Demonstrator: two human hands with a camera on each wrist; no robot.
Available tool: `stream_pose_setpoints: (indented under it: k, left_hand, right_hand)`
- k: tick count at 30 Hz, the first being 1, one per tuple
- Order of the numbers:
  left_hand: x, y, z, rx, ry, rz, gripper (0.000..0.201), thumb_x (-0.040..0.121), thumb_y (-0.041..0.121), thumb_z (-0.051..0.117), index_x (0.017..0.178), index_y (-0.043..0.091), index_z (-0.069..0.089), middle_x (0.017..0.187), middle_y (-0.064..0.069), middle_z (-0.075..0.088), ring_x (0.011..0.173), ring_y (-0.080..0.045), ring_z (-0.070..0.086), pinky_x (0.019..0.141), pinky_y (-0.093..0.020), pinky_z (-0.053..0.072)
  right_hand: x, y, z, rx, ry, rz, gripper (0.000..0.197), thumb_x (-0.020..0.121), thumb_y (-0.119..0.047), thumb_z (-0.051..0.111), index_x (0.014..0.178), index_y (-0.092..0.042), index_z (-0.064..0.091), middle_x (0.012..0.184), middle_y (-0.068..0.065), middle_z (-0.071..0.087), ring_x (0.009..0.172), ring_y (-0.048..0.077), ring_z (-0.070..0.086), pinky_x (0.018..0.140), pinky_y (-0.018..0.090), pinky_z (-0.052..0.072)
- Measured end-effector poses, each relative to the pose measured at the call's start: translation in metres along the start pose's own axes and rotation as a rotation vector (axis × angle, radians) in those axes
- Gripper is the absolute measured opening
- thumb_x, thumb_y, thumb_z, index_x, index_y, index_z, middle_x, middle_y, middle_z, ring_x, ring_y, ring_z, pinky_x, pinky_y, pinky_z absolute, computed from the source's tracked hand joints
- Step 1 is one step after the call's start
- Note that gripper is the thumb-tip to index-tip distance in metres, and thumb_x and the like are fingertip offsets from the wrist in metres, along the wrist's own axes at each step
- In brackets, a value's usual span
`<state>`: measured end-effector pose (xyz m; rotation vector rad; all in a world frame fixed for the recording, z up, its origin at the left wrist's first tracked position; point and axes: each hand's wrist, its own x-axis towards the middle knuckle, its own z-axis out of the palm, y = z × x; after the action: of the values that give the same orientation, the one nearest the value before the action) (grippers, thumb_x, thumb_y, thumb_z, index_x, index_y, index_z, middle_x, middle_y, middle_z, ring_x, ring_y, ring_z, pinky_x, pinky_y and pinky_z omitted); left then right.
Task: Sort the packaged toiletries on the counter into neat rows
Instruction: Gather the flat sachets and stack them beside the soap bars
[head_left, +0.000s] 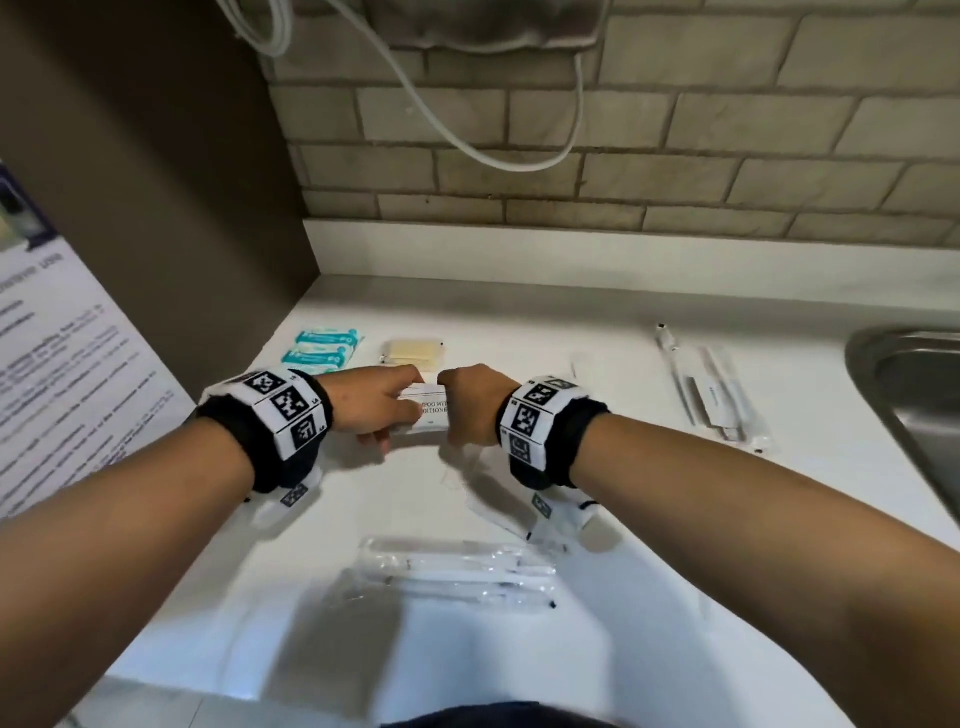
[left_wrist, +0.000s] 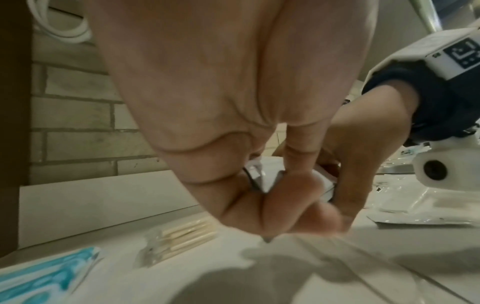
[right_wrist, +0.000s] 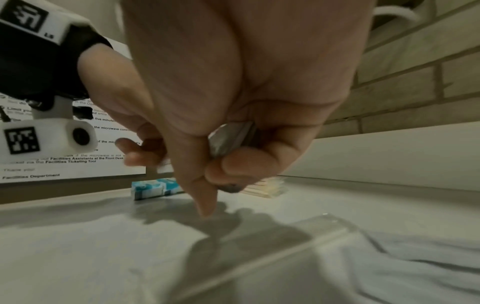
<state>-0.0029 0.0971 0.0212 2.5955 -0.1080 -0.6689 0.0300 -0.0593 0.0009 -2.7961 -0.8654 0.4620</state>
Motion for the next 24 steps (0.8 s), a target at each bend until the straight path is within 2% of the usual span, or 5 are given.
stream_pose_setpoints:
  k: [3,6,12,17,24]
  left_hand:
    - [-0.010,-0.013,-0.003,0.141,0.092,0.037,0.026,0.089,0.022,0.061,0.111,0.025,0.047,0.086,0.003,0.067,0.076,-0.019,0.065,0.066,-0.027,0.050]
    - [-0.019,-0.031,-0.001,0.194,0.123,0.053,0.029,0.089,0.023,0.064,0.113,0.024,0.047,0.076,0.012,0.056,0.073,-0.014,0.054,0.065,-0.024,0.039]
    - [-0.025,-0.054,0.015,0.272,0.110,0.049,0.020,0.092,0.020,0.059,0.110,0.018,0.050,0.102,-0.003,0.064,0.083,-0.020,0.055,0.069,-0.026,0.038]
    - [-0.025,-0.057,0.030,0.339,0.084,0.070,0.026,0.096,0.015,0.047,0.120,0.009,0.040,0.118,-0.011,0.047,0.080,-0.022,0.046,0.071,-0.031,0.034]
    - [-0.025,-0.062,0.035,0.314,0.098,0.060,0.026,0.097,0.022,0.043,0.118,0.007,0.038,0.110,-0.005,0.030,0.070,-0.022,0.049,0.070,-0.036,0.035]
  right_hand:
    - [0.009,-0.017,0.003,0.069,-0.034,0.019,0.056,0.066,-0.033,0.086,0.112,-0.013,0.061,0.098,0.004,0.068,0.081,0.020,0.059,0.070,0.026,0.046]
    - [0.013,-0.034,0.009,0.018,-0.066,0.017,0.044,0.084,-0.039,0.069,0.115,-0.010,0.058,0.103,0.006,0.065,0.082,0.022,0.054,0.070,0.028,0.041]
    - [0.018,-0.056,0.020,-0.099,-0.114,-0.029,0.026,0.091,-0.026,0.059,0.108,-0.007,0.060,0.107,0.014,0.067,0.080,0.026,0.055,0.069,0.029,0.039]
    - [0.019,-0.065,0.034,-0.154,-0.162,0.031,0.036,0.096,-0.023,0.051,0.126,-0.005,0.047,0.126,0.015,0.052,0.109,0.033,0.059,0.080,0.035,0.042]
    - [0.015,-0.069,0.040,-0.105,-0.122,0.100,0.036,0.094,-0.020,0.050,0.123,-0.001,0.045,0.122,0.016,0.046,0.101,0.036,0.061,0.072,0.034,0.036]
